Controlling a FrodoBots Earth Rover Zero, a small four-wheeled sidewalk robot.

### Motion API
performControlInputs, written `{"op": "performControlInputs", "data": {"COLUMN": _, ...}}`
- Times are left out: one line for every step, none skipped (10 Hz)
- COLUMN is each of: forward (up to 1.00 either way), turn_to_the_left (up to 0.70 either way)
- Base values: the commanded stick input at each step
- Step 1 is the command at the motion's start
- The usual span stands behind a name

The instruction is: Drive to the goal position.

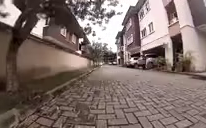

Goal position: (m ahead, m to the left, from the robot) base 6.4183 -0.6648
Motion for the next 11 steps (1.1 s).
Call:
{"op": "performControlInputs", "data": {"forward": 0.50, "turn_to_the_left": 0.00}}
{"op": "performControlInputs", "data": {"forward": 0.50, "turn_to_the_left": 0.00}}
{"op": "performControlInputs", "data": {"forward": 0.50, "turn_to_the_left": 0.00}}
{"op": "performControlInputs", "data": {"forward": 0.50, "turn_to_the_left": -0.45}}
{"op": "performControlInputs", "data": {"forward": 0.50, "turn_to_the_left": -0.50}}
{"op": "performControlInputs", "data": {"forward": 0.50, "turn_to_the_left": -0.22}}
{"op": "performControlInputs", "data": {"forward": 0.50, "turn_to_the_left": 0.00}}
{"op": "performControlInputs", "data": {"forward": 0.50, "turn_to_the_left": 0.00}}
{"op": "performControlInputs", "data": {"forward": 0.50, "turn_to_the_left": 0.00}}
{"op": "performControlInputs", "data": {"forward": 0.50, "turn_to_the_left": 0.00}}
{"op": "performControlInputs", "data": {"forward": 0.50, "turn_to_the_left": 0.00}}
